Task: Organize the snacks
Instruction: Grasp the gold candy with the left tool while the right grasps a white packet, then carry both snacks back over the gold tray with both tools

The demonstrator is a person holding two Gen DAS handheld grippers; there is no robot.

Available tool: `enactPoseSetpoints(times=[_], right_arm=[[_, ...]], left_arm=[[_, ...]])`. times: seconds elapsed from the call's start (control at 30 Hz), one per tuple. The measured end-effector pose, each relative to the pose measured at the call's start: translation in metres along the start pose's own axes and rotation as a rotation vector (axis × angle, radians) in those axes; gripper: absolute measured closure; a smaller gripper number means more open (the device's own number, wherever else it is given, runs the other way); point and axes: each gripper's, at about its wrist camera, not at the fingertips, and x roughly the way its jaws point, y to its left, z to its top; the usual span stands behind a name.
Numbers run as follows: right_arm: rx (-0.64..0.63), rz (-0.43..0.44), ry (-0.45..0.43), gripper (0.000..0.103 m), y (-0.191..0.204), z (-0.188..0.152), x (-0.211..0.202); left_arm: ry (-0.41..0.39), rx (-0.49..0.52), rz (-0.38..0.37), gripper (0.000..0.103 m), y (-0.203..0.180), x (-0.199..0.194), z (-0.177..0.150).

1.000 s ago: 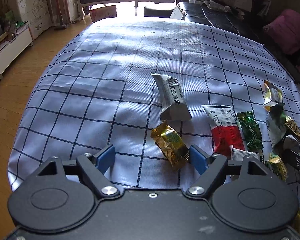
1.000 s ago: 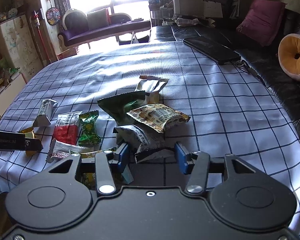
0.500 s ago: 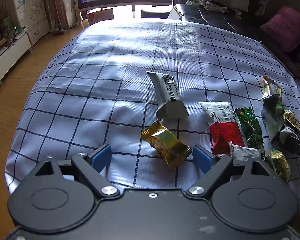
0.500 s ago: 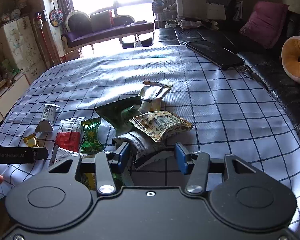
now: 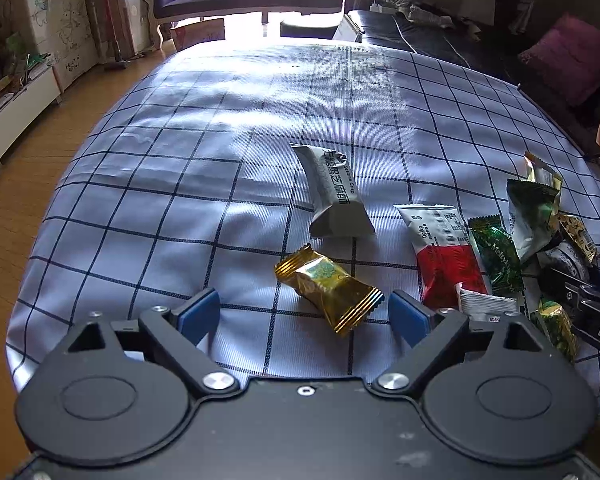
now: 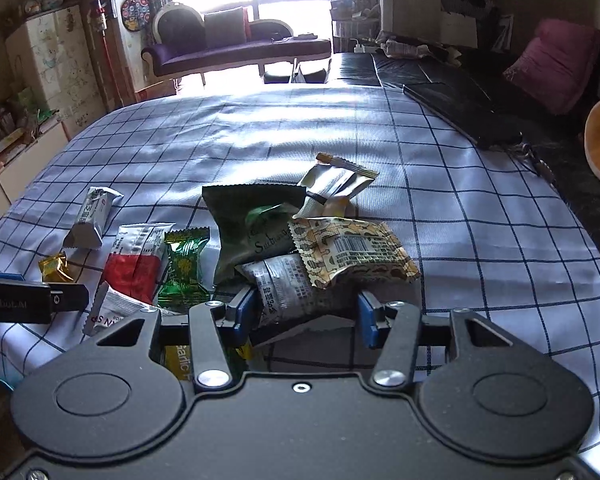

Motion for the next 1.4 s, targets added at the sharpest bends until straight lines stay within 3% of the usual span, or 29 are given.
enactPoseSetpoints(times=[0.13,0.5,0.77,0.93,1.07,1.13,1.2,1.27,1.4], right_arm=[[0.025,0.001,-0.013,0.049,-0.003,-0.001,-0.004],[0.032,0.016,-0.046,0.050,0.000,-0.006,-0.029],[0.022,0.006,-0.050,0.050,0.003,-0.012,-0.044],[0.036,0.014,-0.039,0.050,0.001,-0.017,-0.047],[0.082,0.075,-0.040,0.050,-0.004,-0.020,-0.052],[0.105,0.108,-0.040,0.050,-0.007,-0.021,-0.055],[0.106,0.123,-0.051,0.050,-0.007,-0.021,-0.057],[0.097,0.121,-0.069,0.050,-0.005,-0.020,-0.061],[0.086,0.113,-0.084,0.050,-0.003,-0.020,-0.065]], left_arm=[[-0.004,-0.014,-0.017,0.011,0.004,-0.003,0.001],[0.025,-0.079,-0.072,0.030,0.022,-0.014,0.008],[0.062,-0.156,-0.165,0.029,0.029,-0.021,0.019],[0.091,-0.159,-0.130,0.030,0.022,-0.014,0.024],[0.084,-0.112,-0.087,0.031,0.011,-0.008,0.025],[0.075,-0.088,-0.069,0.039,0.006,-0.006,0.026],[0.072,-0.063,-0.047,0.069,0.002,-0.003,0.028],[0.071,-0.048,-0.036,0.083,0.000,-0.001,0.031],[0.069,-0.049,-0.077,0.086,0.004,-0.007,0.034]])
